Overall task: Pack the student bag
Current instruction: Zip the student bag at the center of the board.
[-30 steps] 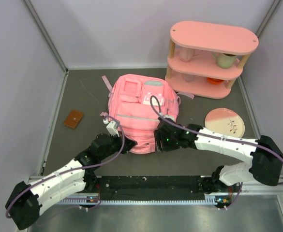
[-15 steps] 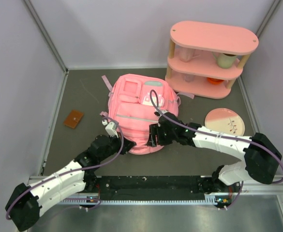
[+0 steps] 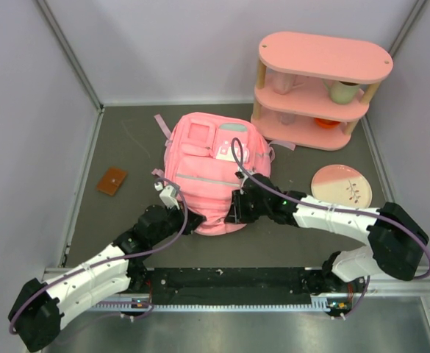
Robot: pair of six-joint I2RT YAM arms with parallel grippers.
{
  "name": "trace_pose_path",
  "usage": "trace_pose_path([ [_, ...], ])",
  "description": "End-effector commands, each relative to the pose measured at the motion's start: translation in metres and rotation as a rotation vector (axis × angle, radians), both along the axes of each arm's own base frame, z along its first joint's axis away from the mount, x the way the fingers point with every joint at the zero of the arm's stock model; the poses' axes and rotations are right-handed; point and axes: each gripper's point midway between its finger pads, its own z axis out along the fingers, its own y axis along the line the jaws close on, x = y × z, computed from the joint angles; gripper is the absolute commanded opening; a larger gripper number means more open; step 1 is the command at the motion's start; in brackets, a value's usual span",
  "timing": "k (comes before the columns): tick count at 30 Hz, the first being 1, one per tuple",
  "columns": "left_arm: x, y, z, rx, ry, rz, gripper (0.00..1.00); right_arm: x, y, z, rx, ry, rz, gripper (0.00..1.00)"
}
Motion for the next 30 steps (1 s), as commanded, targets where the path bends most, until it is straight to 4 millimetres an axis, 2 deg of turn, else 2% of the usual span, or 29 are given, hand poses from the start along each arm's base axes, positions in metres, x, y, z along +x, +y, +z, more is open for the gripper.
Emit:
trace_pose_path([
  [1, 0.009, -0.012, 0.035, -0.096, -0.1, -0.014, 0.0, 0.0, 0.03, 0.05, 0.2, -0.058, 0.064, 0.2],
  [6, 0.009, -0.013, 0.034, -0.095, -0.097, -0.015, 0.0, -0.001, 0.034, 0.053, 0.198, -0.074, 0.105, 0.14],
  [8, 0.01, -0.012, 0.034, -0.095, -0.099, -0.014, 0.0, -0.001, 0.035, 0.052, 0.198, -0.073, 0.114, 0.15],
  [10, 0.01, -0.013, 0.033, -0.094, -0.097, -0.014, 0.0, -0.002, 0.034, 0.05, 0.189, -0.072, 0.117, 0.18],
  [11, 0.01, -0.013, 0.033, -0.093, -0.096, -0.014, 0.0, -0.003, 0.033, 0.048, 0.182, -0.069, 0.118, 0.22],
  [17, 0.011, -0.013, 0.034, -0.095, -0.099, -0.014, 0.0, -0.002, 0.031, 0.037, 0.14, -0.048, 0.112, 0.24],
  [19, 0.01, -0.013, 0.033, -0.094, -0.096, -0.015, 0.0, -0.003, 0.032, 0.033, 0.117, -0.042, 0.118, 0.29],
  [21, 0.01, -0.013, 0.035, -0.096, -0.098, -0.015, 0.0, -0.002, 0.03, 0.03, 0.086, -0.058, 0.115, 0.37],
  [26, 0.011, -0.013, 0.034, -0.093, -0.097, -0.012, 0.0, -0.007, 0.034, 0.025, 0.051, -0.064, 0.133, 0.38],
  [30, 0.011, -0.013, 0.037, -0.099, -0.101, -0.012, 0.0, -0.012, 0.03, 0.008, -0.119, -0.097, 0.135, 0.38],
])
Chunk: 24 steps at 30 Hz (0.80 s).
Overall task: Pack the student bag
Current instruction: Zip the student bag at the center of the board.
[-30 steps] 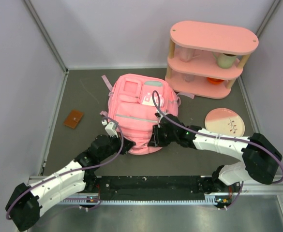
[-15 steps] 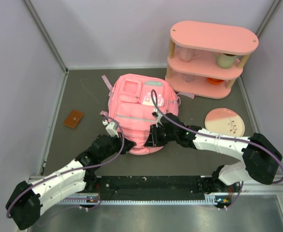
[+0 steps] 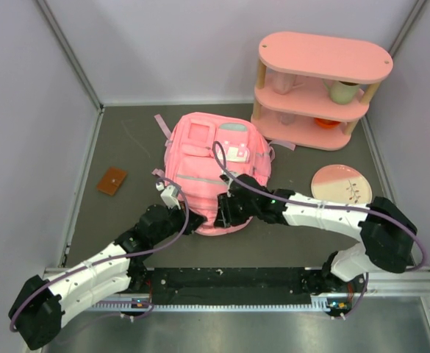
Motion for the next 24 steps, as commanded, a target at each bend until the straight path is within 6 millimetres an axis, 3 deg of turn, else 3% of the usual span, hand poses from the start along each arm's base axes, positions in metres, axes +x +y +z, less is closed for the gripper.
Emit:
trace_pose_path([
  [1, 0.01, -0.011, 0.04, -0.098, -0.116, -0.01, 0.0, 0.001, 0.004, -0.005, -0.154, -0.097, 0.005, 0.38],
  [10, 0.01, -0.009, 0.04, -0.097, -0.117, -0.001, 0.0, 0.002, -0.014, -0.034, -0.425, -0.172, -0.062, 0.3],
  [13, 0.01, -0.008, 0.041, -0.097, -0.119, 0.0, 0.0, 0.007, -0.019, -0.036, -0.45, -0.18, -0.097, 0.21],
  [14, 0.01, -0.008, 0.041, -0.096, -0.12, 0.001, 0.0, 0.009, -0.024, -0.038, -0.477, -0.186, -0.109, 0.12],
  [17, 0.01, -0.007, 0.04, -0.093, -0.119, 0.003, 0.0, 0.01, -0.025, -0.038, -0.485, -0.185, -0.121, 0.0],
  [21, 0.01, -0.007, 0.041, -0.094, -0.12, 0.004, 0.0, 0.011, -0.03, -0.037, -0.498, -0.186, -0.148, 0.0],
  [24, 0.01, -0.007, 0.041, -0.094, -0.12, 0.004, 0.0, 0.008, -0.031, -0.037, -0.488, -0.181, -0.139, 0.19],
])
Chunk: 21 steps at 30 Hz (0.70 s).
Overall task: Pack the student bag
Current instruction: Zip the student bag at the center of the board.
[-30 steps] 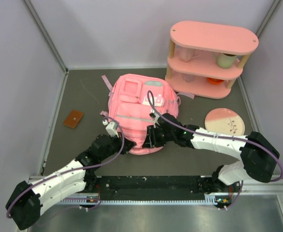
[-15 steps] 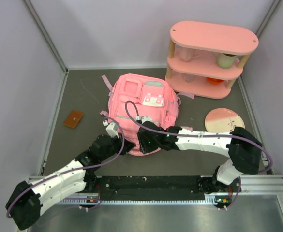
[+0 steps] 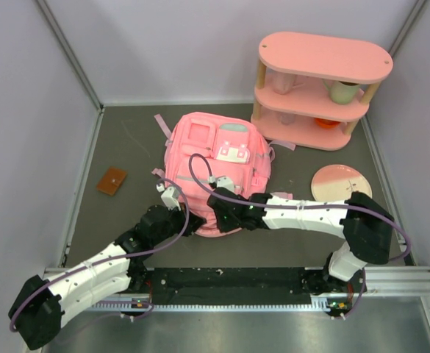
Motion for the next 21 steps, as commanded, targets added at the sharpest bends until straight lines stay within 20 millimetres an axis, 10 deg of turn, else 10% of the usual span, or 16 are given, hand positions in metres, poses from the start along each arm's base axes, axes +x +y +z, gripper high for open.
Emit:
trace_pose_path([
  [1, 0.013, -0.01, 0.05, -0.12, -0.149, 0.002, 0.0, 0.002, -0.029, -0.012, -0.128, -0.016, -0.035, 0.28],
  [12, 0.013, -0.011, 0.052, -0.125, -0.152, 0.001, 0.0, -0.005, -0.03, -0.026, -0.198, 0.003, -0.053, 0.27],
  [21, 0.013, -0.009, 0.049, -0.116, -0.15, 0.005, 0.0, -0.009, -0.052, -0.031, -0.248, -0.021, -0.086, 0.0],
])
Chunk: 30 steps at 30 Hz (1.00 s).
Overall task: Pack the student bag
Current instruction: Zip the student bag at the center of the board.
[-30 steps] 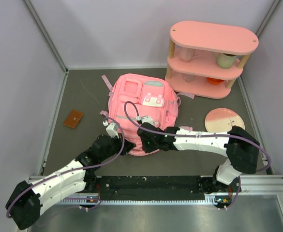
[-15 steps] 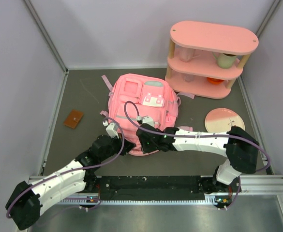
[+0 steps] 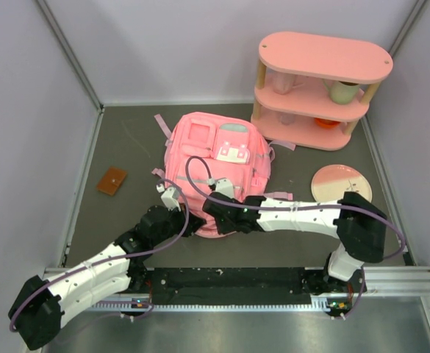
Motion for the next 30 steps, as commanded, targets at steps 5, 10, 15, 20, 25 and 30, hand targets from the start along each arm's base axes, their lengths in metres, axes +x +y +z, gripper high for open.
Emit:
trace_pose_path([
  [5, 0.013, -0.01, 0.049, -0.114, -0.155, -0.001, 0.0, -0.02, -0.026, -0.003, 0.071, 0.08, 0.033, 0.0],
  [10, 0.013, -0.009, 0.048, -0.119, -0.158, 0.004, 0.0, -0.029, 0.0, 0.029, 0.312, 0.07, 0.137, 0.0],
  [15, 0.013, -0.012, 0.051, -0.132, -0.155, -0.003, 0.0, -0.043, 0.029, 0.048, 0.398, 0.117, 0.272, 0.0],
  [20, 0.013, -0.013, 0.055, -0.146, -0.16, -0.005, 0.0, -0.054, 0.061, 0.062, 0.464, 0.149, 0.36, 0.0],
  [25, 0.013, -0.014, 0.058, -0.155, -0.162, -0.006, 0.0, -0.062, 0.076, 0.06, 0.521, 0.203, 0.351, 0.0],
  [30, 0.009, -0.015, 0.055, -0.145, -0.143, -0.027, 0.0, -0.052, 0.077, 0.066, 0.679, 0.212, 0.174, 0.0],
])
